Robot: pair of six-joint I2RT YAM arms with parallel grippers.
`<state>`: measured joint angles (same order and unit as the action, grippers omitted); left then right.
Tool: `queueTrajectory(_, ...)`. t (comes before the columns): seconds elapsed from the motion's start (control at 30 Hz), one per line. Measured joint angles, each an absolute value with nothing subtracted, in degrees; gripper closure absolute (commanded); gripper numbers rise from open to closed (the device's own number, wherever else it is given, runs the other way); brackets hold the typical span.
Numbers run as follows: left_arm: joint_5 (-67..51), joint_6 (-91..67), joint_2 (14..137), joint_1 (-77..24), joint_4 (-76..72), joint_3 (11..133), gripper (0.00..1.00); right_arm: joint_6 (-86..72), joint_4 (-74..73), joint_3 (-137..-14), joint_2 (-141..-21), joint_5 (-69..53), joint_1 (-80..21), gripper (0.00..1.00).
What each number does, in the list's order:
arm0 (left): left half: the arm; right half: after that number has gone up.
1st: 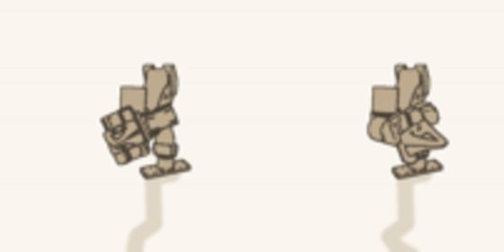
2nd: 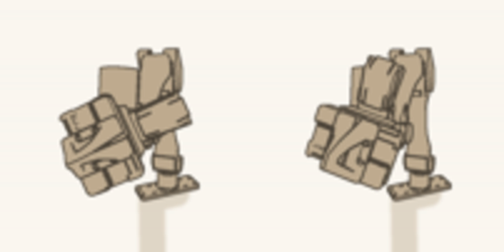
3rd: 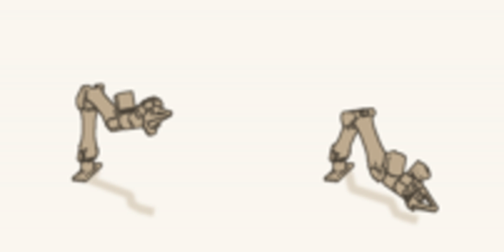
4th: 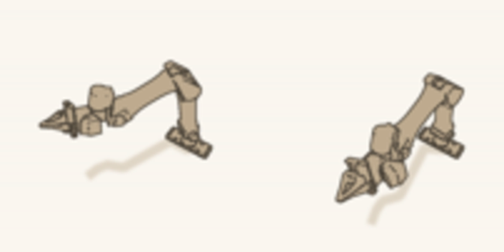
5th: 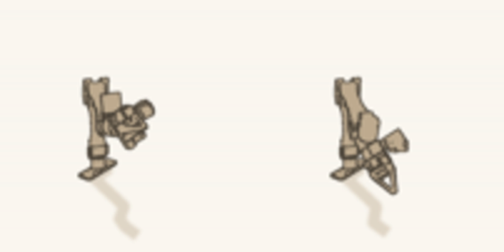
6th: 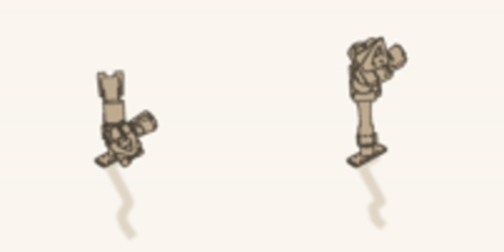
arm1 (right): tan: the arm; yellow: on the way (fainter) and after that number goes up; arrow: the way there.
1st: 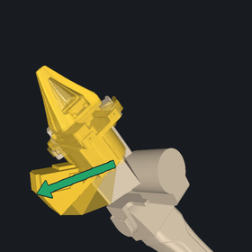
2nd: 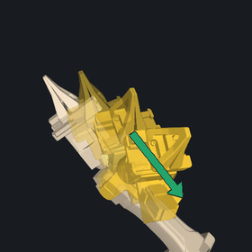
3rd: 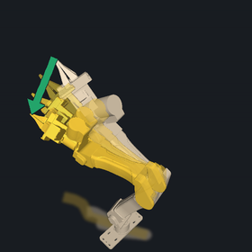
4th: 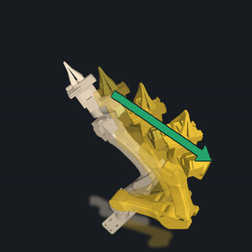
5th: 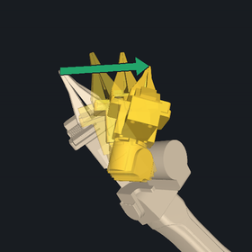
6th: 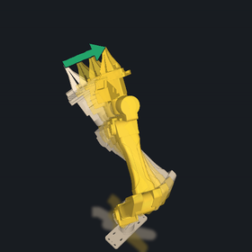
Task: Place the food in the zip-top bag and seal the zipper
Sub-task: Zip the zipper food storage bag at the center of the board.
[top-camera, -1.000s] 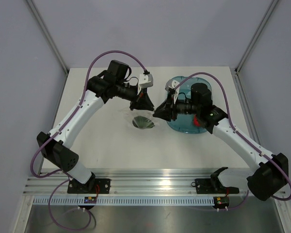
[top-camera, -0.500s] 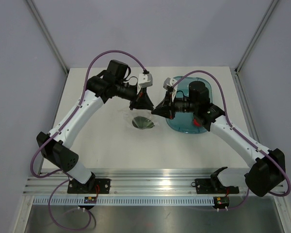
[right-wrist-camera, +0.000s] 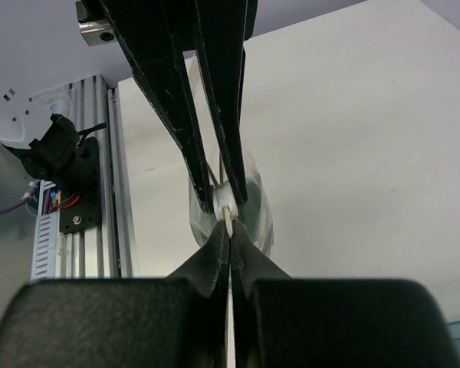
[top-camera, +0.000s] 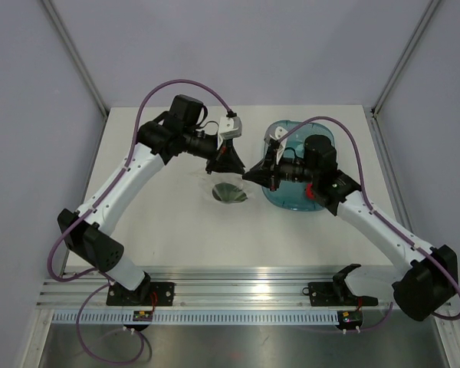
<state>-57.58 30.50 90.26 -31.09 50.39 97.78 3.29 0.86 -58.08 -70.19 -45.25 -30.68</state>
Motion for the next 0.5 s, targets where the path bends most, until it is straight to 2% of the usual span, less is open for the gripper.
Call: queueTrajectory(0.5,-58.72,29.85,87.81,-28.03,45.76,91.48,1.0,-2.57,9.85,-51.29,-64.4,-30.74,-30.15,1.0)
